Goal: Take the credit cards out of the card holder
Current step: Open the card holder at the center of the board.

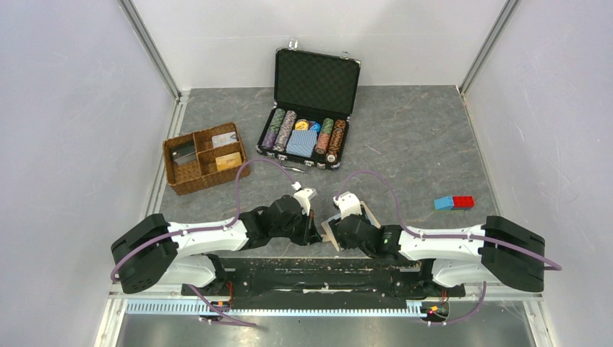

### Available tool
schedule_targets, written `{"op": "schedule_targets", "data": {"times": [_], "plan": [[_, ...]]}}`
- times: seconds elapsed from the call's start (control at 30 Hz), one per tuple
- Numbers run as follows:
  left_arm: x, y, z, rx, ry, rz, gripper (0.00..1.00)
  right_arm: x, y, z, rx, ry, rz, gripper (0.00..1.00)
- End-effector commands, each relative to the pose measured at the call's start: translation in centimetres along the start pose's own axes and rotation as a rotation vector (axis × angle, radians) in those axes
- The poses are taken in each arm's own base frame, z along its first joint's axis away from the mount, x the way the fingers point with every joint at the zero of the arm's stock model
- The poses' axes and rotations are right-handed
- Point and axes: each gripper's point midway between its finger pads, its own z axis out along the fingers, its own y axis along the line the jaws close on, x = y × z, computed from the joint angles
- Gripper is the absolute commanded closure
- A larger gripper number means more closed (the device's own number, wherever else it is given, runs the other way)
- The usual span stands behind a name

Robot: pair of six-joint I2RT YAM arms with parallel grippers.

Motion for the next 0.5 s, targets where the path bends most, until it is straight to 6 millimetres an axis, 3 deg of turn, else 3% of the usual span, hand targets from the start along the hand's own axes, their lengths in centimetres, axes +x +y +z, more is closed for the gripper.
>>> {"op": "schedule_targets", "data": {"times": [0.0, 0.47], "plan": [[-0.8, -0.5, -0.1, 0.023, -0.033, 0.014, 0.98, -1.3, -0.7, -0.4, 0.05, -0.043, 0.021, 0.36], [-0.6, -0.4, -0.2, 0.021, -0.032, 0.015, 0.98, -2.4, -1.8, -1.4, 0.092, -0.081, 0.037, 0.35]]}}
